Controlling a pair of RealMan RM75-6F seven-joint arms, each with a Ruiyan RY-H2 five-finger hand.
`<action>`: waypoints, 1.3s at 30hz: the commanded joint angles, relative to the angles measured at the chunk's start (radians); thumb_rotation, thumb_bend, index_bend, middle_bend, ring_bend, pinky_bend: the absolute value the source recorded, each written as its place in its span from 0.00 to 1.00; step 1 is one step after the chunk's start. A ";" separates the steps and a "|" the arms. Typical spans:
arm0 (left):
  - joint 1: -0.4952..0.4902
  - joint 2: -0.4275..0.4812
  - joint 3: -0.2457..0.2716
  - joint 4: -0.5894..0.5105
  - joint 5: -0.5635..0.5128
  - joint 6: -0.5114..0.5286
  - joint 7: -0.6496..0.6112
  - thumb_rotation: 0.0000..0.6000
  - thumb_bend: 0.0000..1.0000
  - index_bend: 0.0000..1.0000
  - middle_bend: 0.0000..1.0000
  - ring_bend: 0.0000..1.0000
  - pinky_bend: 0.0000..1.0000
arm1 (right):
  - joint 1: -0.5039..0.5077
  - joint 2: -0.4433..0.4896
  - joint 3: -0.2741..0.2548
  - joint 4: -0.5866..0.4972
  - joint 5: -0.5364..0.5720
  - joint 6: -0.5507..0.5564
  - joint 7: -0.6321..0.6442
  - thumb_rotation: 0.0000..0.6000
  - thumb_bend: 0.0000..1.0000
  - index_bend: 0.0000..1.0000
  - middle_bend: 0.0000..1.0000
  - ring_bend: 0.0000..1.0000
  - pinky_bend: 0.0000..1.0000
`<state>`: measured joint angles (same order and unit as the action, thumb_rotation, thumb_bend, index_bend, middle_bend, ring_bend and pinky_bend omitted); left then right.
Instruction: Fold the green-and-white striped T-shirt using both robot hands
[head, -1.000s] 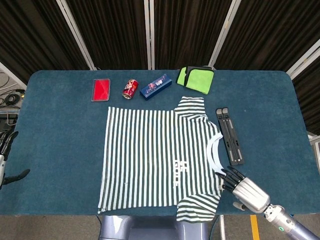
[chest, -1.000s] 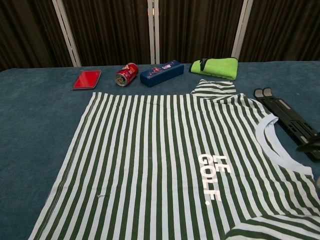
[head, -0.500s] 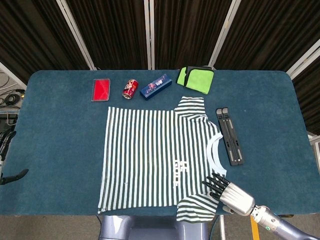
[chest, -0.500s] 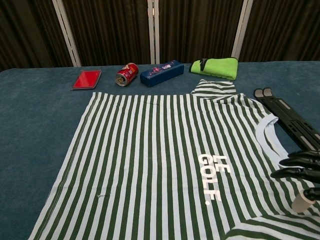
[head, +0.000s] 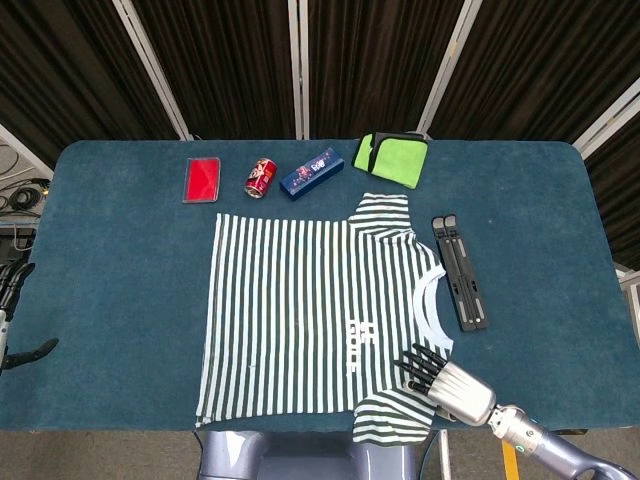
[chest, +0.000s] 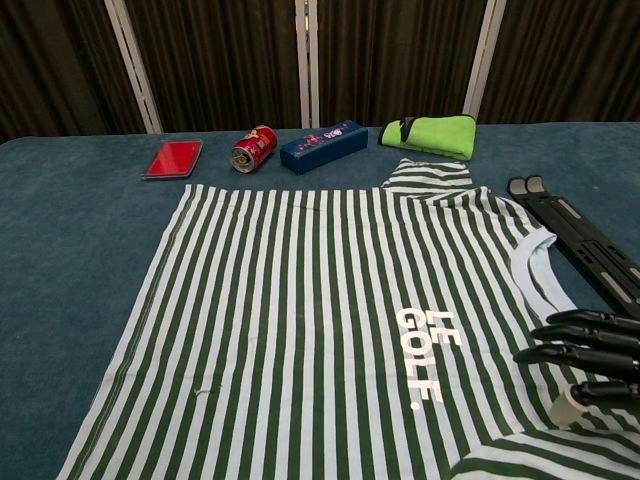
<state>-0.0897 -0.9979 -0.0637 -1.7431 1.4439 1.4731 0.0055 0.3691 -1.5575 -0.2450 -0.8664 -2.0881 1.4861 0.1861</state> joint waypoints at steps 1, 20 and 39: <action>0.000 0.000 -0.001 0.001 -0.001 0.000 -0.002 1.00 0.00 0.00 0.00 0.00 0.00 | 0.000 -0.013 0.002 0.013 0.009 0.014 0.008 1.00 0.08 0.36 0.09 0.00 0.00; -0.003 -0.002 0.001 0.004 -0.001 -0.008 0.001 1.00 0.00 0.00 0.00 0.00 0.00 | 0.003 -0.045 -0.008 0.042 0.044 0.046 0.046 1.00 0.32 0.45 0.10 0.00 0.00; -0.046 -0.065 0.067 0.055 0.145 -0.070 -0.024 1.00 0.02 0.22 0.00 0.00 0.00 | -0.003 -0.067 -0.020 0.061 0.065 0.087 0.082 1.00 0.40 0.71 0.11 0.00 0.00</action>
<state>-0.1206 -1.0384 -0.0206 -1.7138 1.5392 1.4182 0.0039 0.3664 -1.6233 -0.2651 -0.8048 -2.0237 1.5718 0.2669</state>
